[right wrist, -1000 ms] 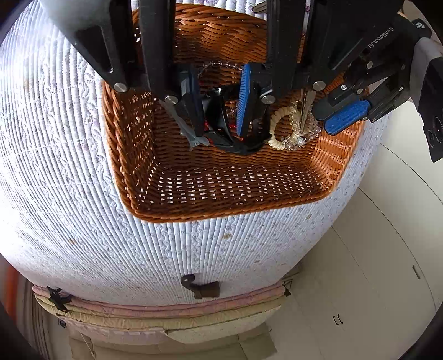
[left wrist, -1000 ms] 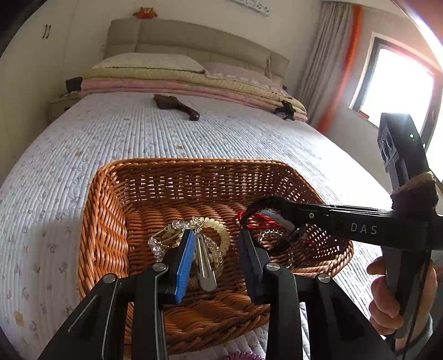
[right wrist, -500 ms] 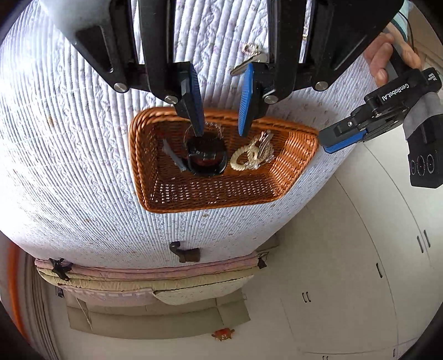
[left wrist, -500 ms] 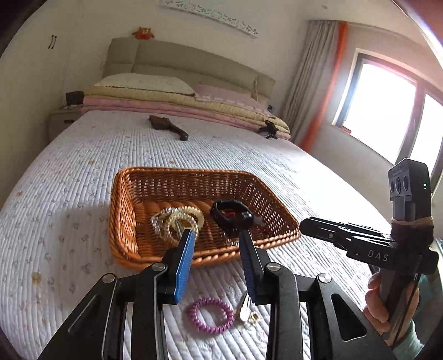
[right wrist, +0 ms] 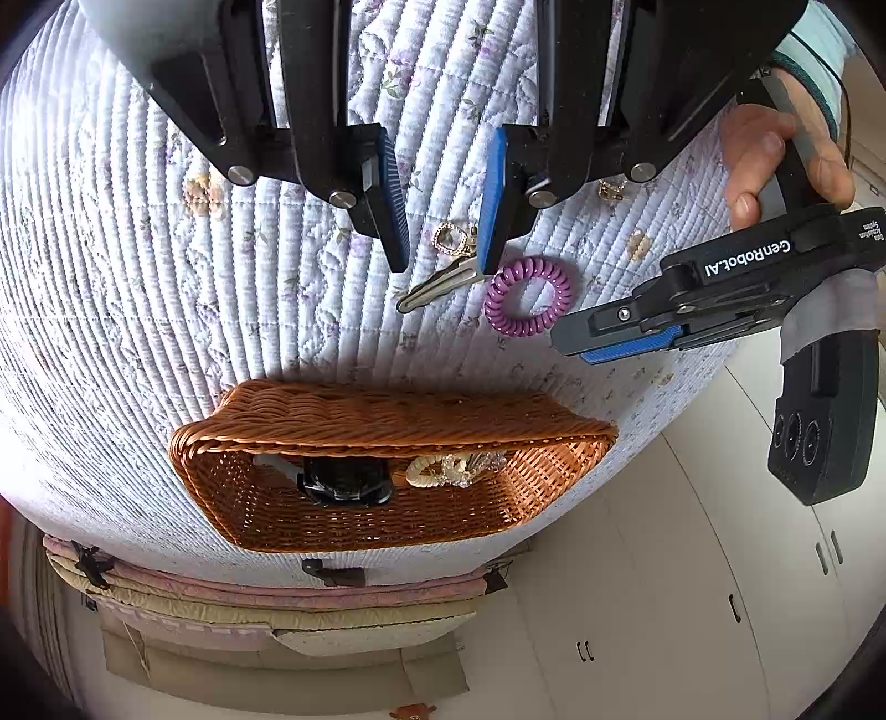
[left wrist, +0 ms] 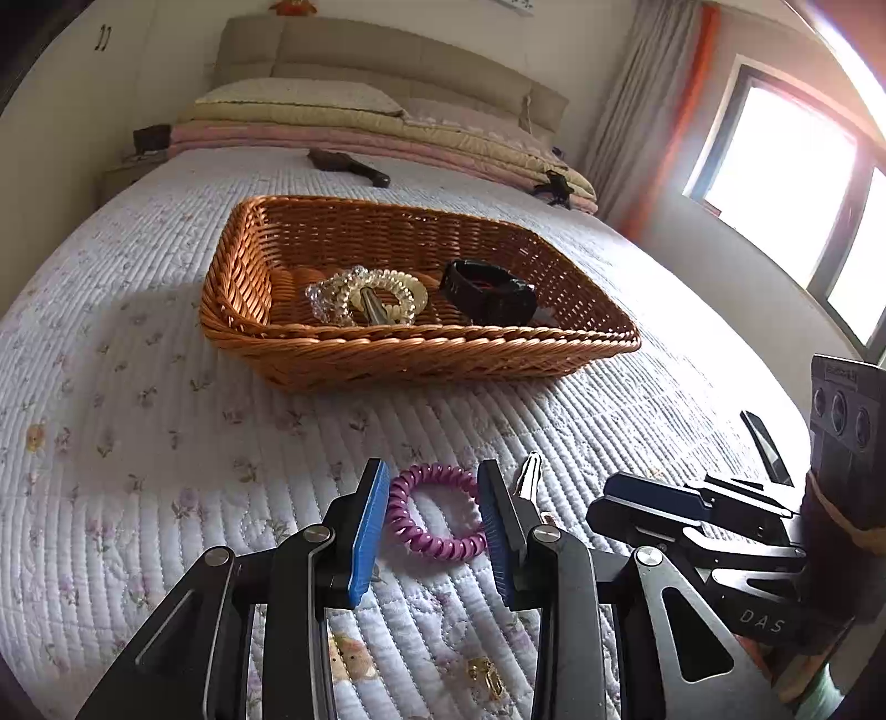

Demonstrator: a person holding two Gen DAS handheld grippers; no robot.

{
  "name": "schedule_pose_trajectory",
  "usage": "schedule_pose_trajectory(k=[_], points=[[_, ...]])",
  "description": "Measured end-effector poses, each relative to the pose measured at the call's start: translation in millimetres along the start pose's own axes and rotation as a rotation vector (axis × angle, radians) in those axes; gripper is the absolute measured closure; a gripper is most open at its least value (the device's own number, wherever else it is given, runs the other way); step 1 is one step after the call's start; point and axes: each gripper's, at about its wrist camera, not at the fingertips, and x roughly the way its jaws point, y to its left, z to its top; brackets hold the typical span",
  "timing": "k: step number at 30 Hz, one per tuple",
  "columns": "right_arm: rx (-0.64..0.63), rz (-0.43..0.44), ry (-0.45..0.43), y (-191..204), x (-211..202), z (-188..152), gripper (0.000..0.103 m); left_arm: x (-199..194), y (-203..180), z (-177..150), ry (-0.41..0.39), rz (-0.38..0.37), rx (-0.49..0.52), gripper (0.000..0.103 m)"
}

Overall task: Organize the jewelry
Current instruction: 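Grasp the purple coil hair tie with the left tool while the right tool grasps the keys, then lower the hair tie and keys into the wicker basket and open both tools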

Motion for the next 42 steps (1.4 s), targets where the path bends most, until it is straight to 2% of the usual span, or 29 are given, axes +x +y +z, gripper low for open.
schedule_pose_trajectory(k=[10,14,16,18,19,25,26,29,30,32,39,42], points=[[-0.051,-0.056,0.032,13,7,-10,0.074,19,1,-4,0.067,0.052,-0.003,0.069],[-0.068,-0.074,0.037,16,12,-6,0.064,24,-2,-5,0.084,0.076,0.011,0.07],[-0.078,-0.077,0.053,17,16,-6,0.063,27,-3,-4,0.091,0.094,0.019,0.071],[-0.093,-0.095,0.069,21,21,-6,0.063,28,-6,-4,0.088,0.142,0.032,0.085],[-0.102,-0.106,0.077,22,24,-5,0.063,29,-6,-4,0.086,0.17,0.03,0.088],[-0.165,-0.16,0.12,34,41,-3,0.063,25,-4,-6,0.075,0.188,0.023,0.091],[-0.165,-0.17,0.12,34,42,-4,0.065,23,-3,-7,0.073,0.188,0.018,0.091],[-0.15,-0.176,0.117,31,43,-4,0.083,20,0,-8,0.072,0.181,0.007,0.091],[-0.137,-0.183,0.119,28,44,-5,0.092,20,1,-8,0.072,0.179,0.005,0.091],[-0.109,-0.183,0.117,21,42,-4,0.1,19,2,-9,0.073,0.176,0.002,0.091],[-0.016,-0.145,0.093,0,33,-6,0.101,14,4,-12,0.065,0.177,-0.01,0.091],[-0.016,-0.163,0.08,1,28,-8,0.101,9,5,-15,0.057,0.192,-0.018,0.091]])
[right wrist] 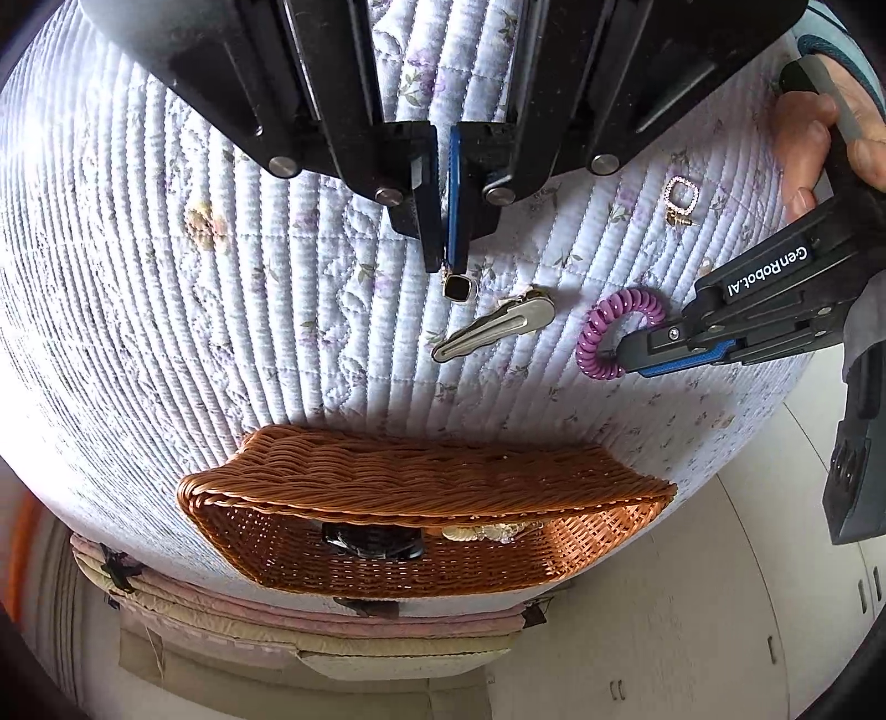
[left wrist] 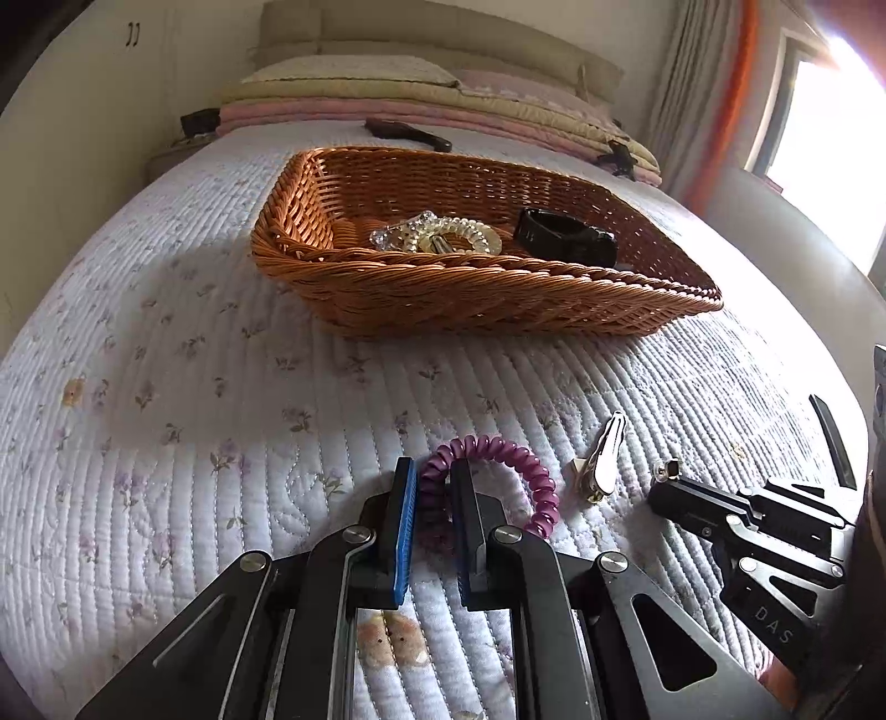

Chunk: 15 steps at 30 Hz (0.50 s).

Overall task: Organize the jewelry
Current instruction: 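Lower the hair tie and keys into the wicker basket and open both tools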

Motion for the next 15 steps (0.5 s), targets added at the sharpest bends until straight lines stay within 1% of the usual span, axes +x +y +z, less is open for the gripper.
schedule_pose_trajectory(k=[7,10,13,15], points=[[0.033,0.01,-0.062,-9,-19,-8,0.101,-9,-1,-8,-0.018,0.008,0.017,0.092],[0.05,0.029,-0.086,-13,-23,-10,0.101,-15,-2,-12,-0.039,-0.005,0.031,0.093],[0.067,0.048,-0.111,-19,-28,-13,0.101,-30,-7,-17,-0.105,-0.032,0.055,0.093],[0.085,0.046,-0.122,-23,-31,-14,0.101,-42,-10,-19,-0.153,-0.057,0.07,0.093]])
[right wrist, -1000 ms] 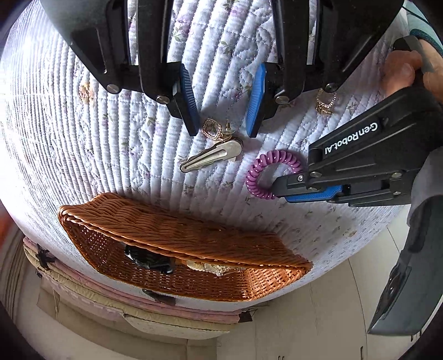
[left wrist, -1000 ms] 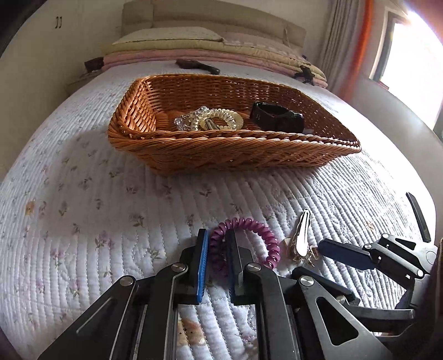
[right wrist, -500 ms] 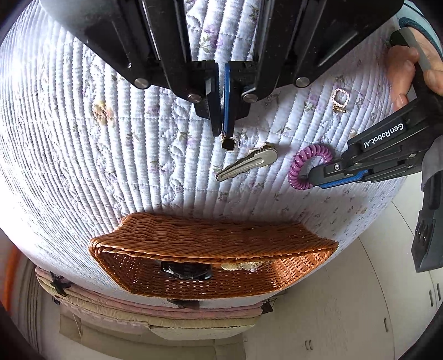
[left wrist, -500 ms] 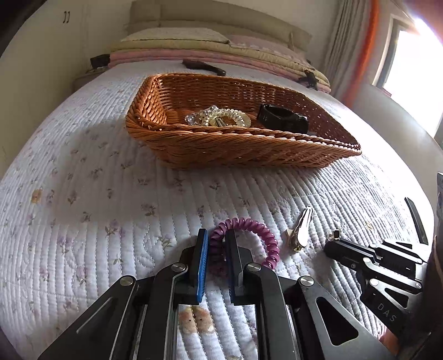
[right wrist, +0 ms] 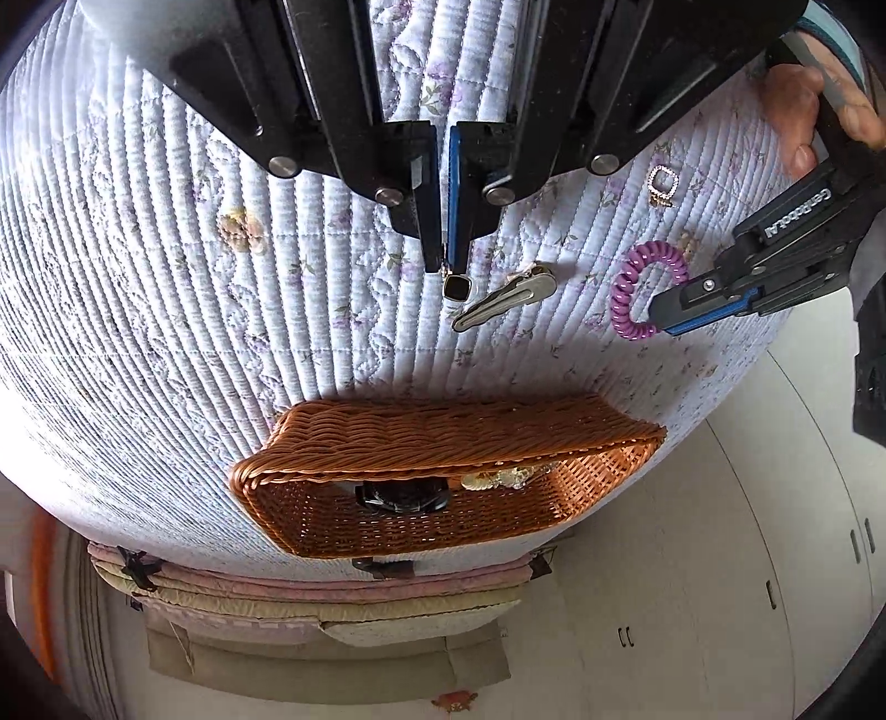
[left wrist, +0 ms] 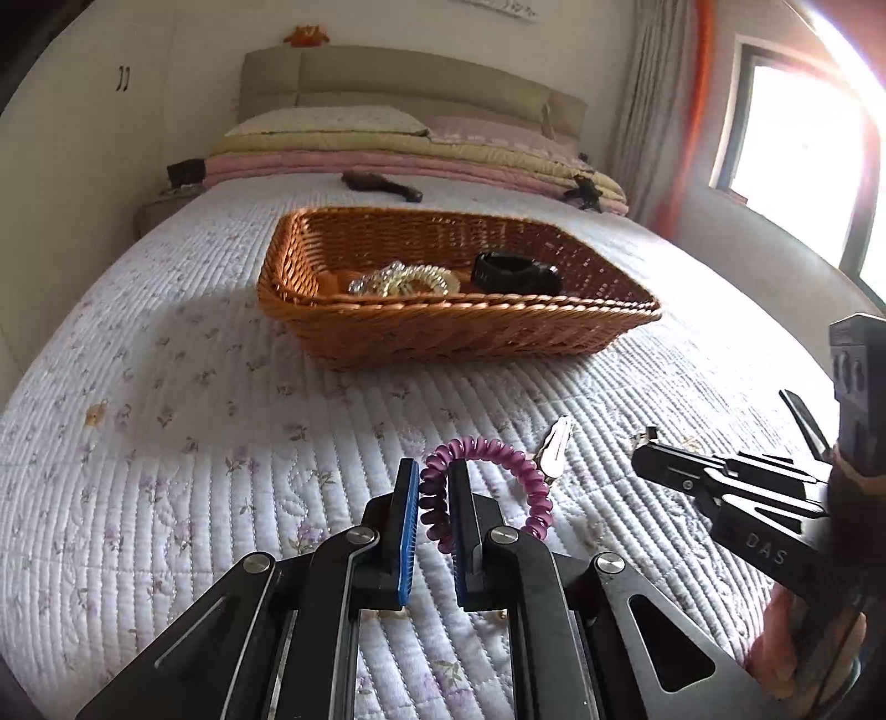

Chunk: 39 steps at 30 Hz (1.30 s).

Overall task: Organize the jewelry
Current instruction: 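Lower the hair tie and keys into the wicker basket and open both tools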

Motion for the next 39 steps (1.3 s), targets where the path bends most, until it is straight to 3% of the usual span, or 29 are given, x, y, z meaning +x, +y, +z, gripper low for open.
schedule_pose_trajectory(k=[8,15,21,23,28,39], points=[[0.003,0.022,-0.075,2,-30,12,0.101,-29,-1,24,-0.106,0.0,-0.03,0.093],[-0.009,-0.001,-0.123,1,-42,104,0.101,-38,2,99,-0.201,0.03,-0.033,0.093],[0.058,0.019,-0.003,-33,23,178,0.101,30,14,145,-0.129,0.05,-0.053,0.093],[0.077,-0.023,0.037,-42,48,188,0.101,57,18,148,-0.089,0.055,-0.071,0.093],[0.061,-0.149,0.11,-56,93,195,0.101,101,25,143,-0.017,0.081,-0.074,0.092],[0.061,-0.187,0.197,-61,119,185,0.101,112,25,132,0.022,0.081,-0.06,0.092]])
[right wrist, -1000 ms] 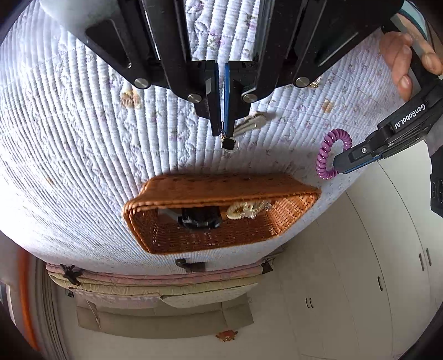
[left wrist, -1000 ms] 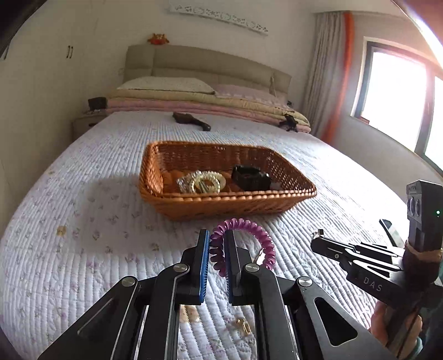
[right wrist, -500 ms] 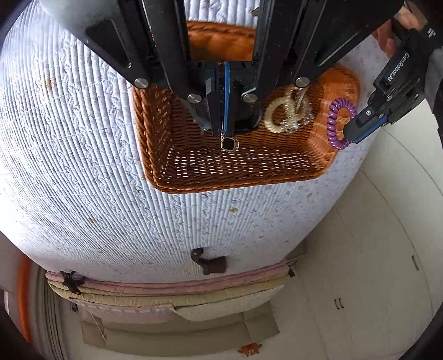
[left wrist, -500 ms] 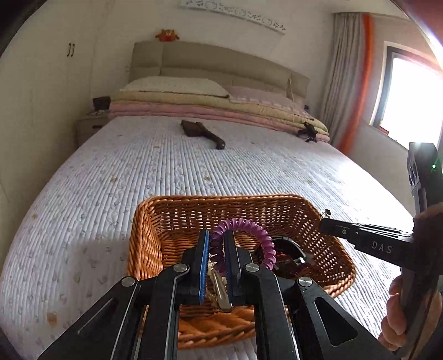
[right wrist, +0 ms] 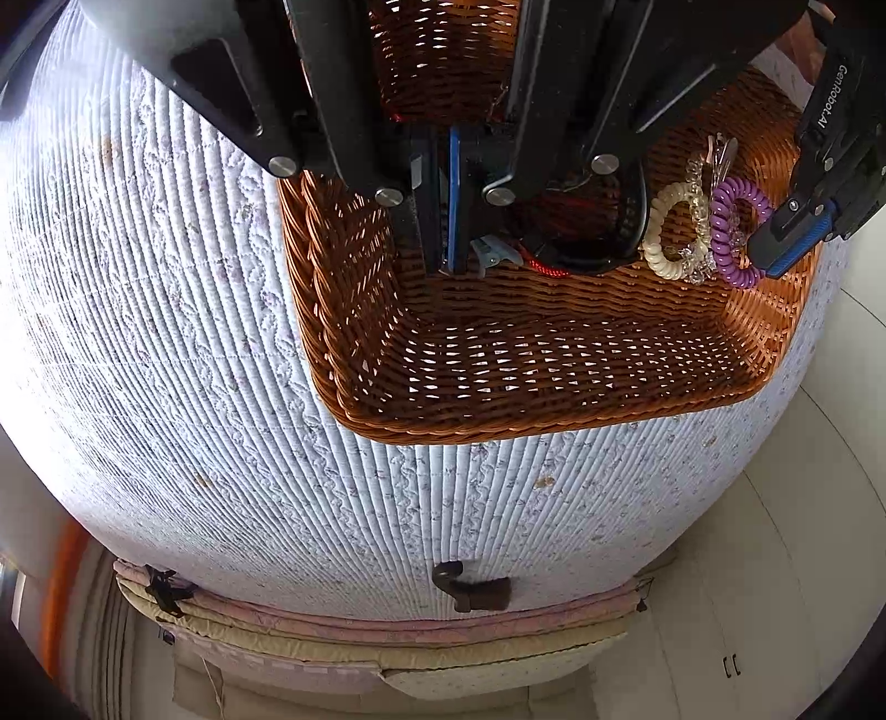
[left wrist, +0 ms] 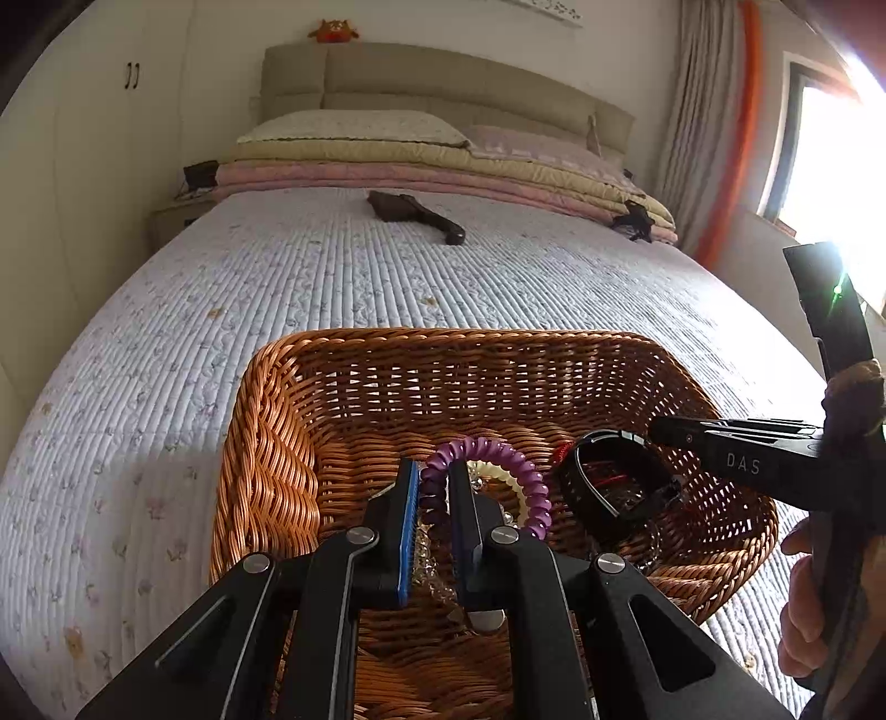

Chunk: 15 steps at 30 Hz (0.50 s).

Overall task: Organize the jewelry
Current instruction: 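Lower the hair tie and keys into the wicker basket and open both tools, then move both open tools back over the remaining items on the quilt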

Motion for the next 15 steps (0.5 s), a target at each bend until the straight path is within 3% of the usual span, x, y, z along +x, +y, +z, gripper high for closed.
schedule_pose_trajectory(k=[4,8,11,15], points=[[0.024,0.006,0.024,-5,5,2,0.101,4,-1,0,0.01,0.006,0.007,0.092],[0.011,0.024,-0.037,-2,-14,-2,0.098,-2,0,-1,-0.002,-0.007,0.006,0.087],[0.002,0.065,-0.074,-2,-33,-10,0.089,-12,2,-2,-0.019,-0.022,-0.002,0.067],[-0.002,0.106,-0.132,5,-62,-32,0.071,-34,3,-5,-0.041,-0.06,-0.017,0.065]])
